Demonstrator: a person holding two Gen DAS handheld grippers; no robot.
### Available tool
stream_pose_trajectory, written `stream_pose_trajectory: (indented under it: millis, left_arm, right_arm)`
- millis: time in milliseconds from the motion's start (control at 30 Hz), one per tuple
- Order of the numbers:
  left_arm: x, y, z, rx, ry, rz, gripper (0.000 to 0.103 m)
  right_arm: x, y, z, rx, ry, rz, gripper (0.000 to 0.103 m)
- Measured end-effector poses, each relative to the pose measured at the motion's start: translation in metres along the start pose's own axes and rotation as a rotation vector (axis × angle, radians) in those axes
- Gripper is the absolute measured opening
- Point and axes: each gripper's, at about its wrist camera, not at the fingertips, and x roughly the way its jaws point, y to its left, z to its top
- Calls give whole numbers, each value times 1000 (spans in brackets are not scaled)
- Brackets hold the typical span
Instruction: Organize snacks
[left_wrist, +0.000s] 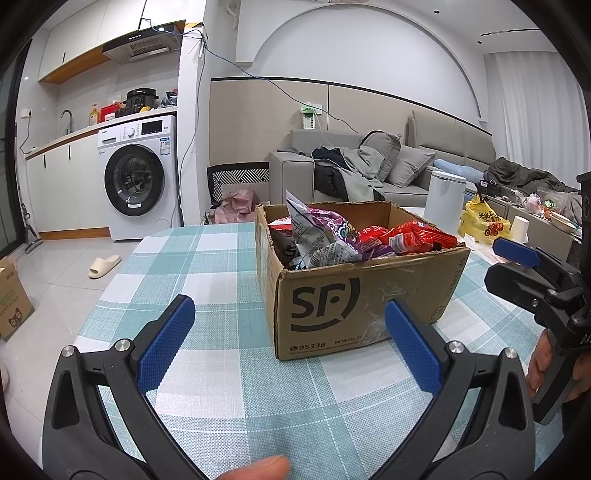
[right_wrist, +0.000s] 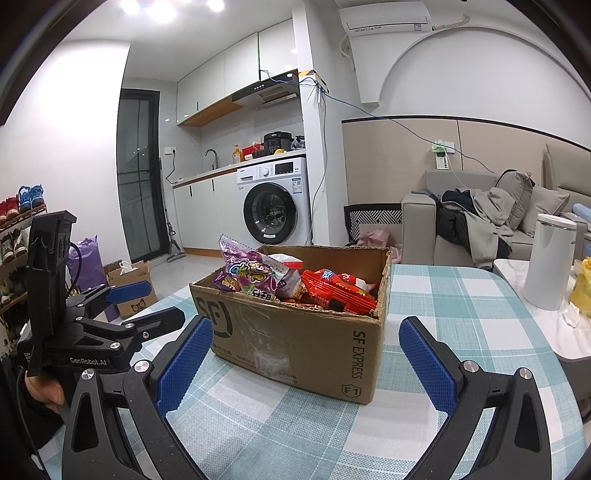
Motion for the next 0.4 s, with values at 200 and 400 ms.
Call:
stream_pose_trajectory:
  millis: [200, 400]
  left_arm:
    - [1, 0, 0, 1, 0, -1, 103]
    - [2, -1, -1, -7, -2, 5, 103]
  right_arm:
    - [0, 0, 0, -1, 0, 0, 103]
    - [-1, -1, 0, -2, 0, 1, 103]
